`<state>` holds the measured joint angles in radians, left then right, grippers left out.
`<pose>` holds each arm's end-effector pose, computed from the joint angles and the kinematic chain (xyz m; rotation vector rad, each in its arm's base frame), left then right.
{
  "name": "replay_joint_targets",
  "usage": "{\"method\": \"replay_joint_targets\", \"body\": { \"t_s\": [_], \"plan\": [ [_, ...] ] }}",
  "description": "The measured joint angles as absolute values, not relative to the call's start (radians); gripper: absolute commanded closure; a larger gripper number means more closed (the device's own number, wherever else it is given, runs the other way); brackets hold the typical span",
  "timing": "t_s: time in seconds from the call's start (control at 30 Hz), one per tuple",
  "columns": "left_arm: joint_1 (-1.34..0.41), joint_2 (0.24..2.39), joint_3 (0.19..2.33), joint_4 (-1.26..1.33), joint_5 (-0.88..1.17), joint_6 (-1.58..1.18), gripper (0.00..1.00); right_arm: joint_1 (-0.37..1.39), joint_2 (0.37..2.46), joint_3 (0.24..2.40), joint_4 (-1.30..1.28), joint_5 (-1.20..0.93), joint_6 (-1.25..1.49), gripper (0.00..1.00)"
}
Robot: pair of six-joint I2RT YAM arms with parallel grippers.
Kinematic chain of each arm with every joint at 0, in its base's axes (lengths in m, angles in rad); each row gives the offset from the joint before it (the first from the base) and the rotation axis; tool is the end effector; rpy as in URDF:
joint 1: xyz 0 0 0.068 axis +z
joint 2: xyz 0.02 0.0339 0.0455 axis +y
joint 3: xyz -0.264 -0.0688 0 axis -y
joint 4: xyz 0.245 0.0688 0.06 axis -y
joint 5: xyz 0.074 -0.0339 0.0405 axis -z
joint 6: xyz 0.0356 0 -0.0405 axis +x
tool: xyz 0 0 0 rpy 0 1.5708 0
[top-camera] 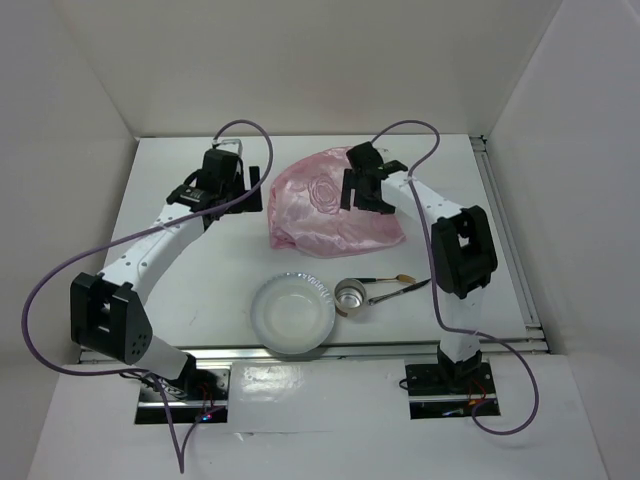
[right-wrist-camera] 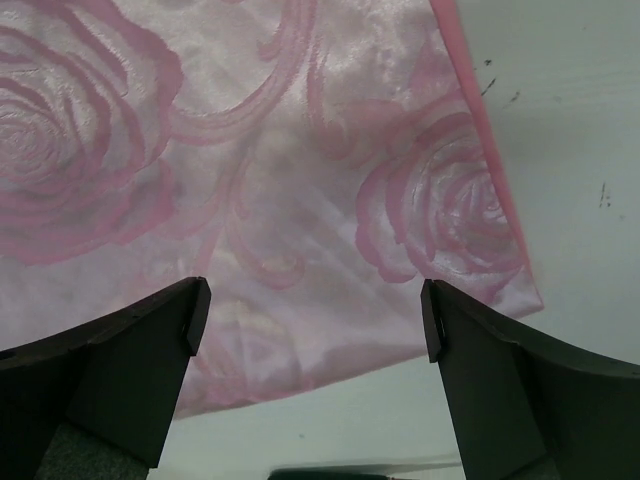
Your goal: Set the dinner table for one person
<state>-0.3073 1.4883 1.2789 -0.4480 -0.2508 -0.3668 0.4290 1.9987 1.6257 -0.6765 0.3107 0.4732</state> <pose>0.3232 -0.0933 0.3181 -0.2018 2.1967 -0.0958 0.3986 0.1703 0.2267 0.1623 2.5382 -0.0627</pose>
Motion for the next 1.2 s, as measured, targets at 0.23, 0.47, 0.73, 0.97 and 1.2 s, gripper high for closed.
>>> {"method": "replay_joint_targets", "body": {
  "t_s": [0.23,0.47,0.73,0.97,1.2],
  "plan": [
    [-0.278,1.488,1.281,-0.46,-0.209,-0.393,0.0,0.418,1.94,1.585,-0.635,0.224,0.463,0.0],
    [-0.171,1.44,1.281,-0.471,-0.127,-0.442,0.0,0.445,1.841,1.468,-0.529,0.132,0.362,0.0],
    [-0.081,1.404,1.273,-0.47,-0.049,-0.482,0.1,0.584,1.776,1.414,-0.405,0.025,0.244,0.01],
    [-0.074,1.404,1.231,-0.477,0.002,-0.502,0.23,0.668,1.851,1.421,-0.381,-0.035,0.172,0.09],
    [-0.073,1.404,1.221,-0.475,0.044,-0.501,0.23,0.701,1.942,1.421,-0.328,-0.035,0.157,0.27]
  ]
}}
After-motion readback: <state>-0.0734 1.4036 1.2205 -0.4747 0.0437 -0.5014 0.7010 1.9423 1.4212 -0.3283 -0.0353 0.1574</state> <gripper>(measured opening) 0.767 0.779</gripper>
